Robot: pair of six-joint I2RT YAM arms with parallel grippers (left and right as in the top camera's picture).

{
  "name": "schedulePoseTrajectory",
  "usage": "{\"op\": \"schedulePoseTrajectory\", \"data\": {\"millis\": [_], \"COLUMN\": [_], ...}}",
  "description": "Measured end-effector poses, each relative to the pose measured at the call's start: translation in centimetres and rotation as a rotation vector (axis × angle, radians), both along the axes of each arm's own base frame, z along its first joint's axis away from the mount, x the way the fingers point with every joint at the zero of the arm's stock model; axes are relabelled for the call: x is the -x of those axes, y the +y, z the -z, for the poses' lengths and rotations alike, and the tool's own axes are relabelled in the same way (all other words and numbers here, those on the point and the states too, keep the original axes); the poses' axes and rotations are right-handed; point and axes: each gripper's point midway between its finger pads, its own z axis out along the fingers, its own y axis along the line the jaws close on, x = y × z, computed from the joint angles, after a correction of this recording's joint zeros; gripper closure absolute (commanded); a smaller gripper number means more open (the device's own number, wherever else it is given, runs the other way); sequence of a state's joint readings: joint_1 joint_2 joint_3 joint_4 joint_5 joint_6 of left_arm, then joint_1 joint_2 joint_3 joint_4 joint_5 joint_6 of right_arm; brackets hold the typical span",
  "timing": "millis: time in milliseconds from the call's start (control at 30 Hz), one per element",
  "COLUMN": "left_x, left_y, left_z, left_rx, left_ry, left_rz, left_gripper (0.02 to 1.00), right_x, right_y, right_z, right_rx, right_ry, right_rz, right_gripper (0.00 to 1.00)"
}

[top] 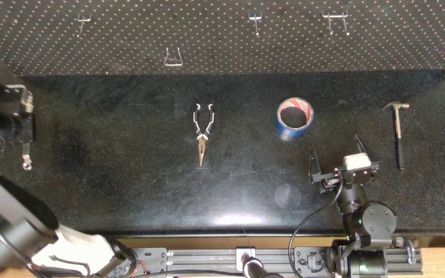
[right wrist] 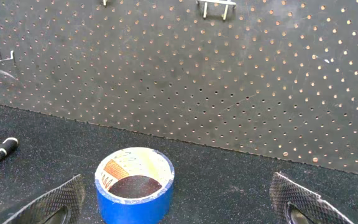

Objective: Place Tools Onto Pegboard

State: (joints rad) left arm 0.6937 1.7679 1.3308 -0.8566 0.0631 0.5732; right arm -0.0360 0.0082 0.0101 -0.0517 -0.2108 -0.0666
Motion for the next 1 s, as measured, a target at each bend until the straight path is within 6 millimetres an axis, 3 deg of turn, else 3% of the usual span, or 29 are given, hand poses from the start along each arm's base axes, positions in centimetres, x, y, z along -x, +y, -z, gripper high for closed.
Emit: {"op": "schedulePoseTrajectory", "data": {"millis": [133, 200, 233, 367, 567, 700, 1000], "left_x": [0.2, 0.5, 0.6, 1.4, 3.2, 4.2, 1.0], "left_y": [-1.1, -2.8, -5.1, -10.9, -16.9, -17.7, -16.8], "left_z": [-5.6, -6.8, -7.5, -8.2, -7.9, -7.3, -11.5], "left_rx": [-0.086, -0.106, -0.112, -0.125, -0.105, -0.070, -0.057], "left_ry": [-0.124, -0.156, -0.175, -0.240, -0.427, -0.501, -0.800], "left_rz": [-0.021, 0.004, 0.053, 0.175, 0.199, 0.123, -0.005], "left_gripper": [0.989, 0.989, 0.989, 0.989, 0.989, 0.989, 0.989], "right_x": [0.0, 0.0, 0.0, 0.0, 0.0, 0.0, 0.0], "right_y": [0.0, 0.0, 0.0, 0.0, 0.0, 0.0, 0.0], "right_z": [0.0, 0.0, 0.0, 0.0, 0.0, 0.0, 0.0], "right_rx": [0.000, 0.000, 0.000, 0.000, 0.000, 0.000, 0.000], "right_ry": [0.000, 0.000, 0.000, 0.000, 0.000, 0.000, 0.000], "right_rz": [0.000, 0.000, 0.000, 0.000, 0.000, 0.000, 0.000], "right_gripper": [0.025, 0.025, 0.027, 0.027, 0.025, 0.025, 0.025]}}
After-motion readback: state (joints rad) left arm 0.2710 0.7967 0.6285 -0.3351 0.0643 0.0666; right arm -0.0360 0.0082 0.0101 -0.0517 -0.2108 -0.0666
